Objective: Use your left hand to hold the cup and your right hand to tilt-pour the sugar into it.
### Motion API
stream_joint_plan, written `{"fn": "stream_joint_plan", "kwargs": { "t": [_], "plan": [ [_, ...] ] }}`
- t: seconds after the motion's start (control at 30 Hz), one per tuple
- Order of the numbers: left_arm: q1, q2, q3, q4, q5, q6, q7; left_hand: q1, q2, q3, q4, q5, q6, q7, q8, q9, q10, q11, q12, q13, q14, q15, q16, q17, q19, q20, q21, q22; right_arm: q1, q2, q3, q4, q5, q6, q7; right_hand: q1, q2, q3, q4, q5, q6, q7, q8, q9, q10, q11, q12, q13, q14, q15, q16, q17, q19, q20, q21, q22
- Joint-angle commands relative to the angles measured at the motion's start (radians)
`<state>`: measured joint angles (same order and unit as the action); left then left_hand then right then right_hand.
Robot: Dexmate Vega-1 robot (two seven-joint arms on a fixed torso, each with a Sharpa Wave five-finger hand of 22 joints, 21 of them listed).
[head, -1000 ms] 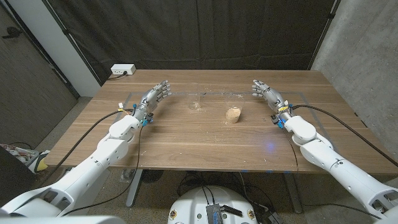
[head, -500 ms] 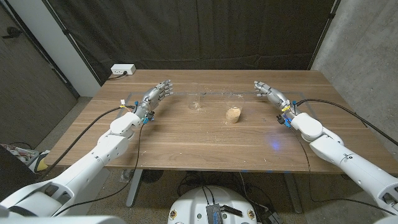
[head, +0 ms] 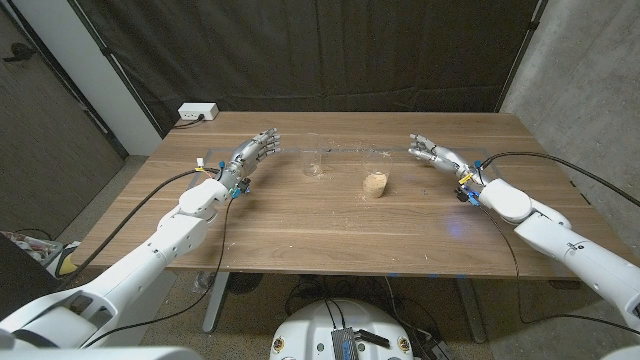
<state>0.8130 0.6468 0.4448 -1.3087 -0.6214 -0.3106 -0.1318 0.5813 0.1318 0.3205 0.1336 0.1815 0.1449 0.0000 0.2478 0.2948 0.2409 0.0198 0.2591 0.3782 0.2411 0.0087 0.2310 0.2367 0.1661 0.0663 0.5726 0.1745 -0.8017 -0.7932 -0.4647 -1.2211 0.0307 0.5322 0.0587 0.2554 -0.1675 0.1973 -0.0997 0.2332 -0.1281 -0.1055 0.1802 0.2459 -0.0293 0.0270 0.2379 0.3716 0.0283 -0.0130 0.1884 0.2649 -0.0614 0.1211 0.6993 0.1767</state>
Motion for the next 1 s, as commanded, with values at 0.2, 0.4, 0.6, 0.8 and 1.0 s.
{"fn": "stream_joint_plan", "kwargs": {
  "t": [0.2, 0.4, 0.6, 0.8, 1.0],
  "plan": [
    [0.019, 0.025, 0.015, -0.067, 0.022, 0.030, 0.072, -0.008, -0.001, 0.001, -0.006, 0.005, 0.011, 0.003, 0.006, 0.002, 0.012, -0.003, 0.006, 0.005, 0.012, -0.004, 0.006, 0.000, 0.012, -0.003, -0.003, 0.006, -0.048, -0.126, -0.014, -0.171, -0.276, -0.159, -0.062, 0.032, -0.005, -0.006, -0.024, 0.016, -0.042, 0.012, 0.002, -0.003, -0.027, 0.011, -0.010, -0.004, -0.014, -0.002, 0.001, -0.011, 0.012, -0.020, -0.009, 0.002],
    [0.028, 0.034, 0.019, -0.093, 0.030, 0.036, 0.098, -0.010, -0.001, 0.001, -0.007, 0.004, 0.016, 0.004, 0.007, 0.002, 0.017, -0.006, 0.007, 0.006, 0.014, -0.003, 0.006, -0.001, 0.014, -0.004, -0.005, 0.006, -0.047, -0.155, -0.022, -0.202, -0.316, -0.171, -0.028, 0.044, -0.008, -0.011, -0.031, 0.021, -0.069, 0.017, -0.001, -0.005, -0.035, 0.011, -0.012, -0.006, -0.015, -0.005, 0.002, -0.016, 0.014, -0.024, -0.014, 0.002],
    [0.043, 0.055, 0.019, -0.135, 0.035, 0.059, 0.131, -0.011, -0.002, 0.001, -0.008, 0.004, 0.018, 0.005, 0.007, 0.002, 0.020, -0.004, 0.008, 0.007, 0.017, -0.006, 0.007, -0.002, 0.018, -0.005, -0.006, 0.006, -0.034, -0.186, -0.033, -0.229, -0.341, -0.181, 0.042, 0.068, -0.013, -0.027, -0.046, 0.032, -0.101, 0.033, 0.003, -0.010, -0.068, 0.030, -0.023, -0.014, -0.041, -0.005, -0.002, -0.028, 0.012, -0.035, -0.030, 0.001],
    [0.065, 0.084, 0.016, -0.197, 0.041, 0.093, 0.176, -0.013, -0.003, 0.001, -0.009, 0.004, 0.019, 0.008, 0.007, 0.002, 0.020, -0.006, 0.008, 0.007, 0.018, -0.007, 0.007, -0.003, 0.020, -0.007, -0.008, 0.006, -0.024, -0.201, -0.035, -0.218, -0.351, -0.154, 0.070, 0.078, -0.015, -0.050, -0.051, 0.041, -0.105, 0.037, 0.012, -0.016, -0.060, 0.024, -0.018, -0.025, -0.042, -0.028, 0.003, -0.043, 0.039, -0.091, -0.038, 0.000],
    [0.075, 0.099, 0.015, -0.223, 0.040, 0.102, 0.192, -0.015, -0.003, 0.002, -0.009, 0.004, 0.019, 0.009, 0.007, 0.002, 0.021, -0.005, 0.008, 0.008, 0.018, -0.005, 0.007, -0.004, 0.022, -0.008, -0.010, 0.006, -0.028, -0.203, -0.033, -0.240, -0.350, -0.173, 0.099, 0.082, -0.012, -0.059, -0.051, 0.045, -0.101, 0.035, 0.017, -0.018, -0.045, 0.017, -0.012, -0.029, -0.038, -0.037, 0.005, -0.050, 0.050, -0.102, -0.042, -0.001]
  ]
}}
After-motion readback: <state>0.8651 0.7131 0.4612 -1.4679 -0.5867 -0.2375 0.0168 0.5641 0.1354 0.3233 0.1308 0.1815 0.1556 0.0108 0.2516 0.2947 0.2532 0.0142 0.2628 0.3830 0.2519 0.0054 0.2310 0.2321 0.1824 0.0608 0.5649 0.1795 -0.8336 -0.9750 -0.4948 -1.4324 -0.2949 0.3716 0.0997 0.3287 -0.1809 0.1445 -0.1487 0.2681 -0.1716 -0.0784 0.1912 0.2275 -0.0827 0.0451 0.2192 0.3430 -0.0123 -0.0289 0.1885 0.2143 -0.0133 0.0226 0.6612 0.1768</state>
